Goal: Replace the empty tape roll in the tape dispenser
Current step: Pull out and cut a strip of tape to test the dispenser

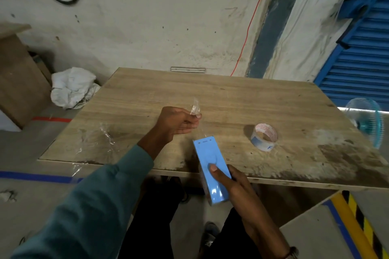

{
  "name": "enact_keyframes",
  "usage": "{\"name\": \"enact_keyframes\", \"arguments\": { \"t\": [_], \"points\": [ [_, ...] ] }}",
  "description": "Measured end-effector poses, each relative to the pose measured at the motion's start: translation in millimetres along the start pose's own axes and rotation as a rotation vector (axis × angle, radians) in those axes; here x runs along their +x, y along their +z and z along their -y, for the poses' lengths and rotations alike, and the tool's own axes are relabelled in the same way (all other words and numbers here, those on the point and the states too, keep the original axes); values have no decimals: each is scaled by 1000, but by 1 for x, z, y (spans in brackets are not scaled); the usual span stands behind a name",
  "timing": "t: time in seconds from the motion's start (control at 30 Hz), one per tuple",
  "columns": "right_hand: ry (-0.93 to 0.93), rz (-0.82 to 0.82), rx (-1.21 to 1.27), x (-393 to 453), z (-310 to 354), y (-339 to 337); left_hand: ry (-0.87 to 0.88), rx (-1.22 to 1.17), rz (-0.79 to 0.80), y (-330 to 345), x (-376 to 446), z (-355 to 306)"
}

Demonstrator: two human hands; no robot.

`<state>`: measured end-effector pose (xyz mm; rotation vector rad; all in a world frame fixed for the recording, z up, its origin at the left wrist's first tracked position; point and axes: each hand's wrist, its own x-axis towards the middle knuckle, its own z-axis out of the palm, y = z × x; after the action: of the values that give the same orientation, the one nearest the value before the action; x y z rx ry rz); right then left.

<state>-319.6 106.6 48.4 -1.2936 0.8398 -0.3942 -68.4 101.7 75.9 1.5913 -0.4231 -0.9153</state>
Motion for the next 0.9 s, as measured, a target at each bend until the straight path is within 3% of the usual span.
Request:
{"name": "enact_keyframes", "arguments": {
  "t": [0.43,0.57,0.73,0.9],
  "points": [
    [152,-28,5,-11,-14,-17,7,-45,-140,22,49,27],
    [177,-34,15,-17,-24,-16,143,167,-161,25,55,48],
    [257,-27,-4,-36,-43,-10,301,672,-227,25,59,62],
    [357,-48,33,-33,-51,-14,392,637,-208,22,68,76]
  ]
}}
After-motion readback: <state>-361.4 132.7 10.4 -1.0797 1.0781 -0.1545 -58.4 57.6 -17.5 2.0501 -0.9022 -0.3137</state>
